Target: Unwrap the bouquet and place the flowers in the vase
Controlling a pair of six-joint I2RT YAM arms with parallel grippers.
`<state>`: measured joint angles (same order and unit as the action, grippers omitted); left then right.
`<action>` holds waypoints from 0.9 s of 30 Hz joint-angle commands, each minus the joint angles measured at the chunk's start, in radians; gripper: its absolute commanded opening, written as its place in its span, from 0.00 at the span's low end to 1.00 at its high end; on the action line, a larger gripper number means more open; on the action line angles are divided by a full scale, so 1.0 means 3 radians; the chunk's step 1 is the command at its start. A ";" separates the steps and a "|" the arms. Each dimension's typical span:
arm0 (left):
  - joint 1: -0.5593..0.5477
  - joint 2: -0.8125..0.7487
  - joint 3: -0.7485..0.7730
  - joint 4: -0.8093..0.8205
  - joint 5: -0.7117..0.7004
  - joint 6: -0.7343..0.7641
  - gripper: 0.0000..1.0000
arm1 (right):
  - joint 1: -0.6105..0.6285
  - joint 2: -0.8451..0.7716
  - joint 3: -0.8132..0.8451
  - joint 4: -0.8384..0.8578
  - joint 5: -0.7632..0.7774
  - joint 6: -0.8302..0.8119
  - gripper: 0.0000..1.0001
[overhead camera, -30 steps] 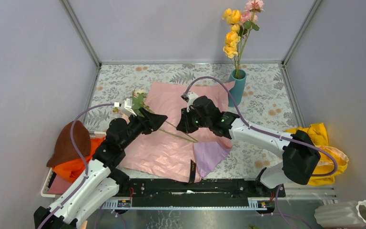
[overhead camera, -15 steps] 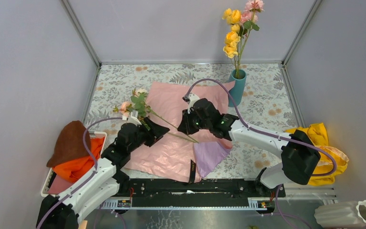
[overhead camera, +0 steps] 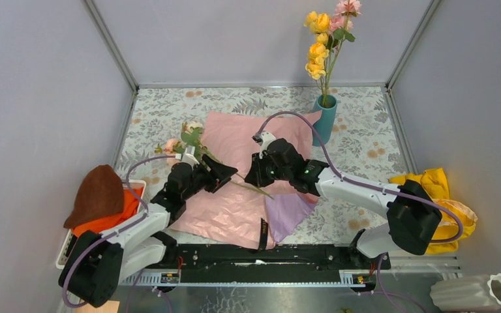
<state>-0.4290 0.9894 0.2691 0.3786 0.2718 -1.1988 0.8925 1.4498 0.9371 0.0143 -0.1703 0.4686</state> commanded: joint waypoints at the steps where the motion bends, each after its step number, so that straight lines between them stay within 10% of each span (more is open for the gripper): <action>1: 0.0038 0.0261 0.0024 0.0606 0.0178 -0.0011 0.62 | 0.0047 -0.0184 -0.0007 0.0208 -0.0030 0.0034 0.00; 22: 0.0060 0.1004 0.0090 0.1011 0.0391 0.0345 0.02 | 0.0083 -0.0246 -0.0102 0.0165 0.0009 0.0058 0.00; 27: 0.0059 0.0953 0.0091 0.1028 0.0450 0.0633 0.00 | 0.0083 -0.0328 -0.0049 0.0033 0.0063 0.0028 0.22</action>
<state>-0.4179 1.2785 0.2905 0.6968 0.4042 -1.1587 0.9119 1.4330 0.8829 0.0048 -0.1673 0.4770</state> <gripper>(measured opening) 0.140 0.133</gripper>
